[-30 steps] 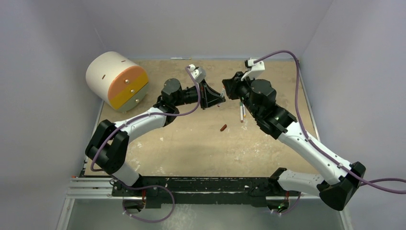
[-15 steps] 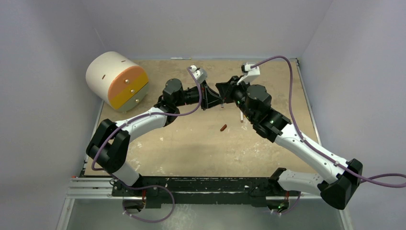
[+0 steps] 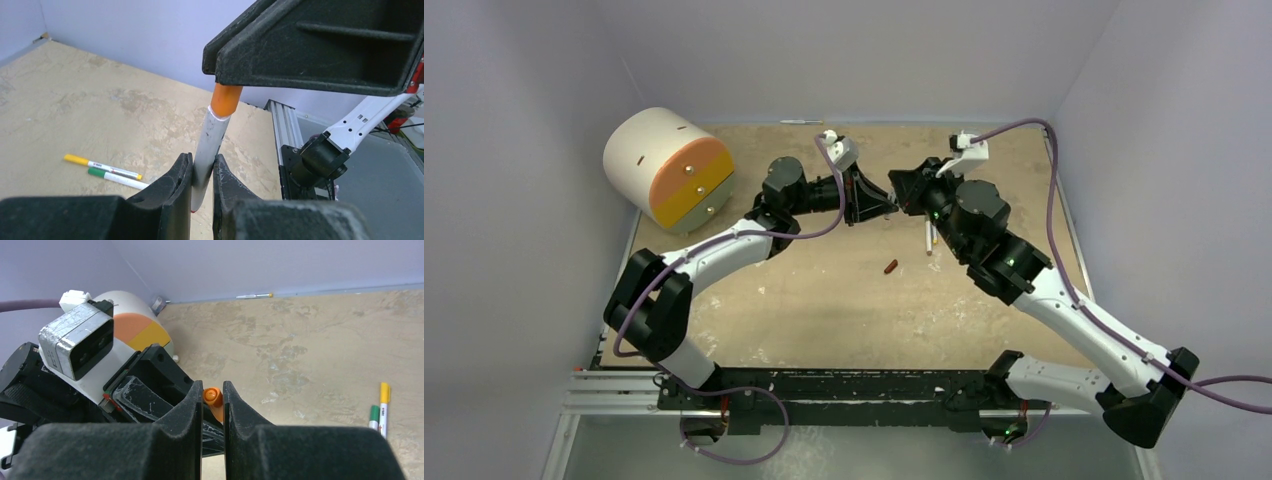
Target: Insert the pens into the pen caps
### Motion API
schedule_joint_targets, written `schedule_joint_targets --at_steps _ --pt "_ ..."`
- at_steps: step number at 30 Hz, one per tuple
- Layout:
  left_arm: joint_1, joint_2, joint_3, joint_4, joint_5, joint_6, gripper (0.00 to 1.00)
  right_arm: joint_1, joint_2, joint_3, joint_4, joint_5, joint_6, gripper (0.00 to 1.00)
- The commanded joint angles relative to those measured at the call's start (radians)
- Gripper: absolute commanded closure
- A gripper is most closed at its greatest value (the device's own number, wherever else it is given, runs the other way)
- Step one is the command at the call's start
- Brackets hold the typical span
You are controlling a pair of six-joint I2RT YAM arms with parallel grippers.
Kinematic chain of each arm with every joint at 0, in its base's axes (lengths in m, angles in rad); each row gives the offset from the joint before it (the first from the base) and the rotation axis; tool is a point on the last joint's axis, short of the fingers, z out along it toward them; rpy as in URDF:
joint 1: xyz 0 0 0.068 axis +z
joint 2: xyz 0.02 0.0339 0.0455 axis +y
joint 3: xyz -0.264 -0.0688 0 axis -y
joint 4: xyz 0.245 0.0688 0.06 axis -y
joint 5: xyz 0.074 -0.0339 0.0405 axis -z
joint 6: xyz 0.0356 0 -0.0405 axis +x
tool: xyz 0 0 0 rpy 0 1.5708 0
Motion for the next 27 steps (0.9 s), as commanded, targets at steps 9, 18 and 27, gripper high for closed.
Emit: schedule_joint_targets --at_steps 9,18,27 --pt "0.021 -0.039 0.106 0.061 -0.134 0.114 1.0 0.055 -0.044 0.016 -0.247 0.027 -0.041 0.63" --pt "0.013 -0.041 0.087 0.057 -0.142 0.14 1.0 0.055 -0.08 0.003 -0.242 0.117 -0.025 0.58" --pt "0.014 -0.038 0.071 0.103 -0.142 0.137 1.0 0.029 -0.169 -0.034 -0.251 0.33 0.034 0.57"
